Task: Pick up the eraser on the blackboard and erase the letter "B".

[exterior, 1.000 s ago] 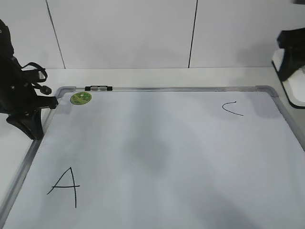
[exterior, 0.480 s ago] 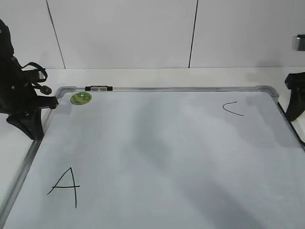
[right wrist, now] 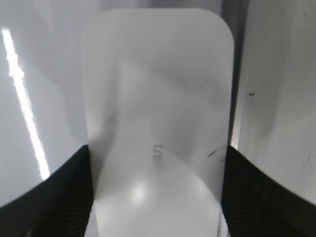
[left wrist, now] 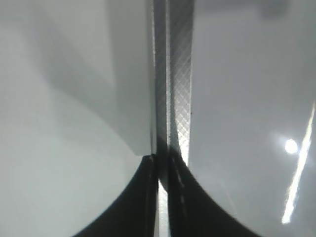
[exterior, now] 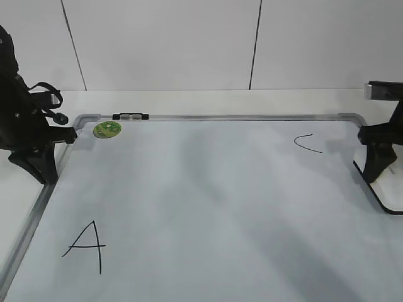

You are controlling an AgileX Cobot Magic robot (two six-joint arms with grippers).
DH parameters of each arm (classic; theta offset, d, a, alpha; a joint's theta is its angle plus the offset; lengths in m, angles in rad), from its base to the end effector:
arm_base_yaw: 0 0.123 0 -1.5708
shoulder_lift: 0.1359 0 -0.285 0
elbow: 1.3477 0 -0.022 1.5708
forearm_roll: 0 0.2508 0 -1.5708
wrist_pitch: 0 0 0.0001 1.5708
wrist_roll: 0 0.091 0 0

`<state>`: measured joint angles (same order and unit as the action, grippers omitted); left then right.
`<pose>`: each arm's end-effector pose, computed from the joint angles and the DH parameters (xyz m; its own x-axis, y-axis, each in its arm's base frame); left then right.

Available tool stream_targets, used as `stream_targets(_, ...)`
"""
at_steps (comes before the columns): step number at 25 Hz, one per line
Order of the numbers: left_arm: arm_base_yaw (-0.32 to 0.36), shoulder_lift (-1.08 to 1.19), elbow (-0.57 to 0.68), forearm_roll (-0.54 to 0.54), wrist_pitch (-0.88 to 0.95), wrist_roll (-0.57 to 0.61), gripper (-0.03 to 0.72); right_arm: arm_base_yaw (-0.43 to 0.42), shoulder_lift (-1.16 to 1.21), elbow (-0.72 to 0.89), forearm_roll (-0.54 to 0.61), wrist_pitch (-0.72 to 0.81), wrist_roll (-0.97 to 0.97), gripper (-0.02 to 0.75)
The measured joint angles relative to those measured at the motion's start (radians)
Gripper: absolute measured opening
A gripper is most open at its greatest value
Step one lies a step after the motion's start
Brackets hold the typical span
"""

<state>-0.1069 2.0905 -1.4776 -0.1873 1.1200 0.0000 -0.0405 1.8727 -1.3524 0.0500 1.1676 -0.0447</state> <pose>0.3916 -0.0574 0.1526 -0.9964 0.0253 0.0814 0.0119 0.9869 -0.1611 0.3548 -0.0102 0.2050 -0.9995 0.0154 0.0283 0.0168 0.9988 0.0467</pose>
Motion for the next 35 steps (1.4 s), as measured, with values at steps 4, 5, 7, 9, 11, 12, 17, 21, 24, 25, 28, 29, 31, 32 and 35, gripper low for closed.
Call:
stream_targets(4, 0.000, 0.000, 0.000, 0.000, 0.000, 0.000, 0.020, 0.000, 0.024, 0.000, -0.015, -0.002, -0.002, 0.532)
stream_targets(5, 0.000, 0.000, 0.000, 0.000, 0.000, 0.000, 0.020, 0.000, 0.034, 0.000, -0.018, -0.002, -0.002, 0.532)
stream_targets(7, 0.000, 0.000, 0.000, 0.000, 0.000, 0.000, 0.020, 0.000, 0.044, 0.000, -0.018, -0.002, -0.002, 0.532)
stream_targets(9, 0.000, 0.000, 0.000, 0.000, 0.000, 0.000, 0.020, 0.000, 0.044, 0.000, -0.018, -0.004, -0.002, 0.532)
stream_targets(11, 0.000, 0.000, 0.000, 0.000, 0.000, 0.000, 0.020, 0.000, 0.046, 0.000, -0.020, -0.011, 0.000, 0.532)
stream_targets(12, 0.000, 0.000, 0.000, 0.000, 0.000, 0.000, 0.020, 0.000, 0.047, 0.000, -0.022, -0.015, 0.000, 0.532)
stream_targets(17, 0.000, 0.000, 0.000, 0.000, 0.000, 0.000, 0.020, 0.000, 0.048, 0.000, -0.032, -0.017, 0.000, 0.532)
stream_targets(21, 0.000, 0.000, 0.000, 0.000, 0.000, 0.000, 0.020, 0.000, 0.048, 0.000, -0.032, -0.019, 0.000, 0.532)
stream_targets(24, 0.000, 0.000, 0.000, 0.000, 0.000, 0.000, 0.020, 0.000, 0.048, 0.000, -0.032, -0.017, 0.000, 0.532)
stream_targets(25, 0.000, 0.000, 0.000, 0.000, 0.000, 0.000, 0.020, 0.000, 0.048, 0.000, -0.030, -0.017, 0.000, 0.532)
stream_targets(28, 0.000, 0.000, 0.000, 0.000, 0.000, 0.000, 0.020, 0.000, 0.048, 0.000, -0.022, -0.017, 0.000, 0.541)
stream_targets(29, 0.000, 0.000, 0.000, 0.000, 0.000, 0.000, 0.020, 0.000, 0.048, 0.000, -0.022, -0.017, 0.005, 0.548)
stream_targets(31, 0.000, 0.000, 0.000, 0.000, 0.000, 0.000, 0.020, 0.000, 0.053, 0.000, -0.022, -0.017, 0.013, 0.577)
stream_targets(32, 0.000, 0.000, 0.000, 0.000, 0.000, 0.000, 0.020, 0.000, 0.057, 0.000, -0.022, -0.015, 0.015, 0.592)
stream_targets(35, 0.000, 0.000, 0.000, 0.000, 0.002, 0.000, 0.020, 0.000, 0.060, -0.006, -0.022, 0.011, 0.019, 0.608)
